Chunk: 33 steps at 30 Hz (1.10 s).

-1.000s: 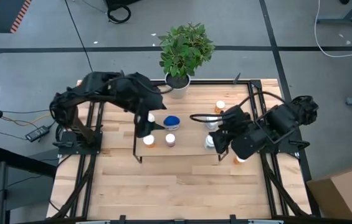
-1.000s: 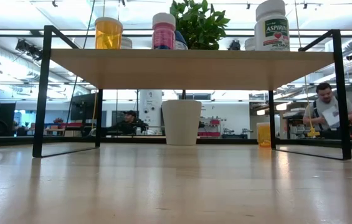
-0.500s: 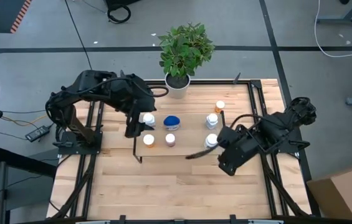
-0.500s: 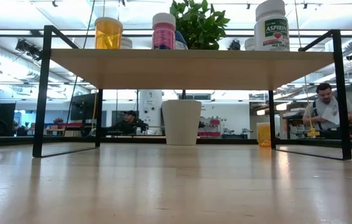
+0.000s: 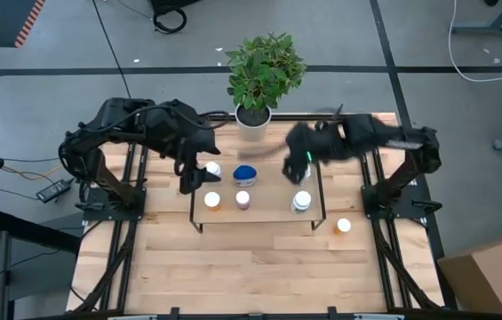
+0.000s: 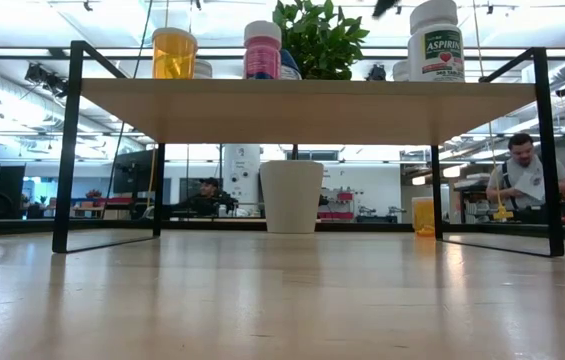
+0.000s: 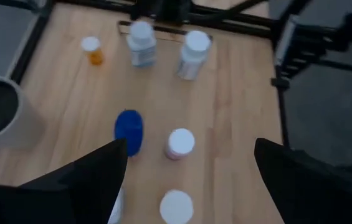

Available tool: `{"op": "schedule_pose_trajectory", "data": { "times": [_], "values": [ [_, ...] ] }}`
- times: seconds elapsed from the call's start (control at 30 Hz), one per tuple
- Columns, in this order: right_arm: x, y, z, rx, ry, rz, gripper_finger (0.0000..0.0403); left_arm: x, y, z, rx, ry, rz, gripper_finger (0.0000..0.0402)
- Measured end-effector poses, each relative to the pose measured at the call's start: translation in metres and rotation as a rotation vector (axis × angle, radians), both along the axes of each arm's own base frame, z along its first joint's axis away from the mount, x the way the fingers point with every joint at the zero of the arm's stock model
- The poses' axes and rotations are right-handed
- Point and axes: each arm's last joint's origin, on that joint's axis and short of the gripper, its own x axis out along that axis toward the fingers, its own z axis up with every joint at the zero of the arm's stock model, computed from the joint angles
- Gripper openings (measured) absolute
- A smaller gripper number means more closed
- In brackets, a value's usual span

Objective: Pick and place medicine bottles onto shelf by color
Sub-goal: Put the top orange pill bottle on the shelf

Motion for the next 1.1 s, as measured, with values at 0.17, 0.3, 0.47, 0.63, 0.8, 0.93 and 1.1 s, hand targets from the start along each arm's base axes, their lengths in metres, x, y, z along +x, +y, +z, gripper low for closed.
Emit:
{"op": "schedule_pose_trajectory", "data": {
  "times": [0.17,0.3,0.47,0.63,0.8,0.93,1.1],
  "values": [
    [-0.008,-0.071,-0.001,0.145,-0.008,-0.193,0.0259,-0.005,0.001,0.003,0.020,-0.013,0.107,0.0355],
    [-0.018,-0.118,-0.010,0.159,0.042,-0.331,0.0259,-0.004,0.002,0.002,0.033,-0.015,0.167,0.0355],
    [-0.018,-0.154,-0.030,0.272,0.135,-0.385,0.0259,-0.002,0.006,0.003,0.094,-0.036,0.241,0.0355],
    [0.004,-0.164,-0.058,0.352,0.240,-0.335,0.0259,-0.003,0.012,0.006,0.176,-0.054,0.267,0.0355],
    [0.014,-0.170,-0.073,0.378,0.290,-0.330,0.0259,-0.010,0.028,0.009,0.274,-0.035,0.227,0.0355],
    [0.010,-0.166,-0.067,0.390,0.259,-0.381,0.0259,-0.018,0.042,0.012,0.297,-0.026,0.215,0.0355],
    [0.002,-0.143,-0.047,0.377,0.200,-0.341,0.0259,-0.025,0.053,0.015,0.297,-0.039,0.236,0.0355]
  ]
}}
